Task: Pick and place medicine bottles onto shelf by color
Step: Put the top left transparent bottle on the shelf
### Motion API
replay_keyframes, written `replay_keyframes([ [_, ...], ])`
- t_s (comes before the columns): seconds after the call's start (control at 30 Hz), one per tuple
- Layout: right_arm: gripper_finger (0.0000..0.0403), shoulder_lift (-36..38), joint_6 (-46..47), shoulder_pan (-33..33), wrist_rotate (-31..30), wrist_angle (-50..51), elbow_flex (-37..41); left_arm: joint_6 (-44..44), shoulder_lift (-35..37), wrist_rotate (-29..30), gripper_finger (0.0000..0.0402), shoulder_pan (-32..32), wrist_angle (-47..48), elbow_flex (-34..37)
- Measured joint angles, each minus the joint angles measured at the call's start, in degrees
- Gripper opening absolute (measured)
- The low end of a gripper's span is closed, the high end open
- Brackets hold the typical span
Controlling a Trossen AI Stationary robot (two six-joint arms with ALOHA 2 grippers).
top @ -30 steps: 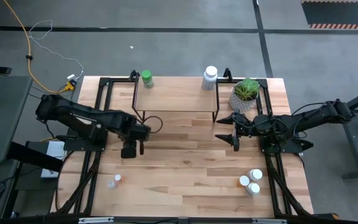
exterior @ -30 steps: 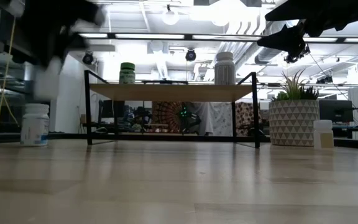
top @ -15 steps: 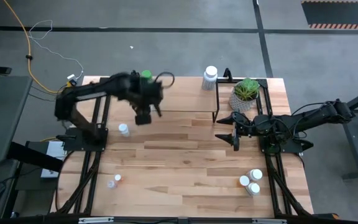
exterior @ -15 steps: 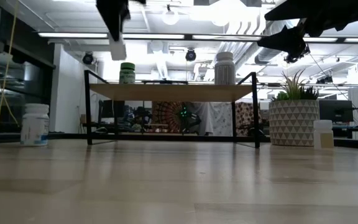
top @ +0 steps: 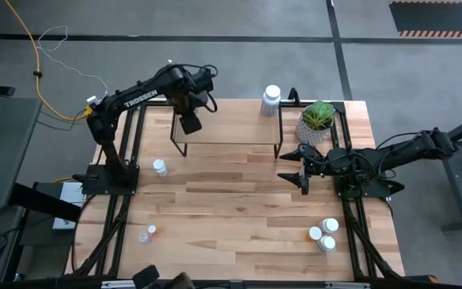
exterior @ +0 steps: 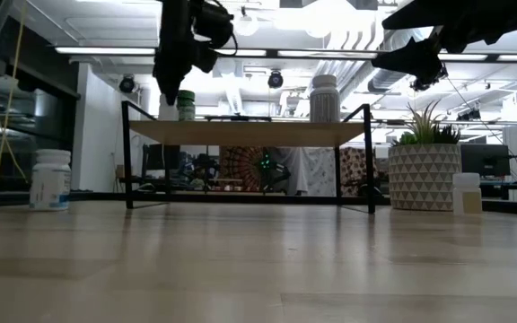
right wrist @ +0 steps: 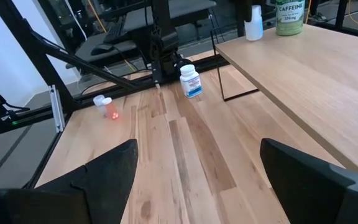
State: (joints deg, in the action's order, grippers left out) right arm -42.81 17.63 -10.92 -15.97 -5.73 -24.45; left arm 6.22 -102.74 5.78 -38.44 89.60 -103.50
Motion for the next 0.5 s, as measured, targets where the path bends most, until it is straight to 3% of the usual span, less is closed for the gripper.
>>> replay_keyframes([
  [0.5,0.033,0.0,-0.1,0.0,0.0,0.4,0.0,-1.4,0.0,-0.8,0.0142,-1.4,-1.6,0.0],
])
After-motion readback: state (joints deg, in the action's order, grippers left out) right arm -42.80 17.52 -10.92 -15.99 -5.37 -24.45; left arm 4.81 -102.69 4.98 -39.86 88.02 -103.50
